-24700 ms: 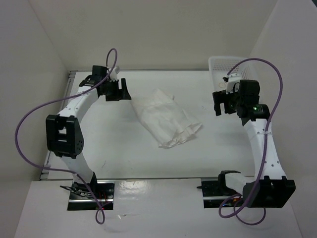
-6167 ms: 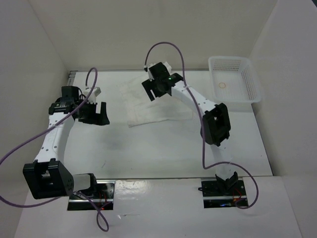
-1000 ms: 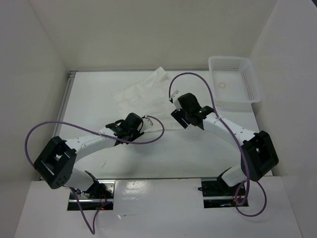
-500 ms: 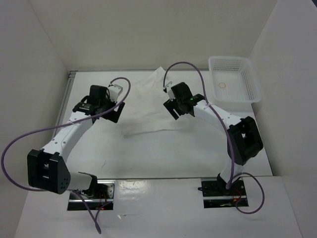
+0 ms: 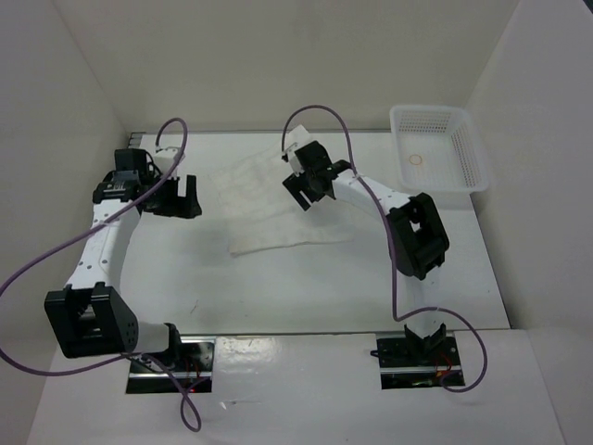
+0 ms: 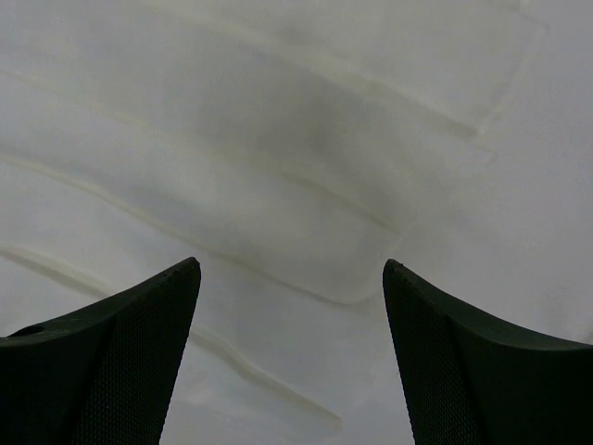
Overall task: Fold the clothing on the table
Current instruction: Flatten the skirt out
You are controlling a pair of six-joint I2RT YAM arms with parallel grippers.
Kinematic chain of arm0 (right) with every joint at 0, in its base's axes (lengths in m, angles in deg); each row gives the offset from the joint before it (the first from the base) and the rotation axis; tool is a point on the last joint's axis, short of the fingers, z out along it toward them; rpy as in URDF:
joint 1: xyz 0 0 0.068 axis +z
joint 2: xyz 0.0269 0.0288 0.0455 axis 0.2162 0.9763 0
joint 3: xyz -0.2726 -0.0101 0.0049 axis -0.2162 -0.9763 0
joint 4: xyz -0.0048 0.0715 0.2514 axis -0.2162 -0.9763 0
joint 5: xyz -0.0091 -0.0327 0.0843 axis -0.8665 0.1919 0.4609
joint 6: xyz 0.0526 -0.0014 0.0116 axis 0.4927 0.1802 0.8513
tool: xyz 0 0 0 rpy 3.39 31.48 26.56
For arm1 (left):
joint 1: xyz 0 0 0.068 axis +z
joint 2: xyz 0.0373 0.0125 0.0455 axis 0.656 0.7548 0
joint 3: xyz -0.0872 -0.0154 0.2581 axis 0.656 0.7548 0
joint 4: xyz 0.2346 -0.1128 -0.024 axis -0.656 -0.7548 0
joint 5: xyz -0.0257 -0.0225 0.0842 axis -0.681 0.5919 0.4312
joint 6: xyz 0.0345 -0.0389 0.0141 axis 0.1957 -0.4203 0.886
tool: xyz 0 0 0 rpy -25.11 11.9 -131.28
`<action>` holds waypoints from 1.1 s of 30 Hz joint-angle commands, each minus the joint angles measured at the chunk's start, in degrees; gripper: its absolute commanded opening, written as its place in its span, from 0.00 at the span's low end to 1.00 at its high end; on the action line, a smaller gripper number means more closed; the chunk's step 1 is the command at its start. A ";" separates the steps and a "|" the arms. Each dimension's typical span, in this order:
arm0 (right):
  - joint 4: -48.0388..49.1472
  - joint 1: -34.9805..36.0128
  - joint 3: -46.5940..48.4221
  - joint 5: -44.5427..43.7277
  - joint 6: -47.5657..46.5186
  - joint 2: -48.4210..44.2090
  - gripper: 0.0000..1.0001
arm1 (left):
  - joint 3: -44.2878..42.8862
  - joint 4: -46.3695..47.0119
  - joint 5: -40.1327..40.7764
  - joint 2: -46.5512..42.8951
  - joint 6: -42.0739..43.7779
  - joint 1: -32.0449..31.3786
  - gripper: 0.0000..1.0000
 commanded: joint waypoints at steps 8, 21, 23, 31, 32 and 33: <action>0.08 0.38 16.46 2.14 0.75 11.95 0.84 | 4.73 -2.07 -5.95 -8.65 0.43 6.81 1.00; -5.62 -1.90 22.28 3.81 2.50 20.13 0.84 | 6.50 -2.07 -7.18 -10.41 1.49 8.57 1.00; -6.85 -1.90 20.17 3.81 3.98 18.38 0.84 | 6.50 -2.07 -7.71 -10.41 1.49 8.57 1.00; -10.46 -1.90 7.70 1.53 11.46 10.03 0.84 | 6.50 -2.07 -8.76 -10.41 1.49 8.57 1.00; -10.46 -1.90 6.28 0.39 12.60 9.06 0.84 | 6.50 -2.07 -8.77 -9.89 1.49 8.57 1.00; -10.46 -1.90 4.87 -0.49 13.22 8.27 0.84 | 6.50 -2.07 -8.77 -9.89 1.49 8.57 1.00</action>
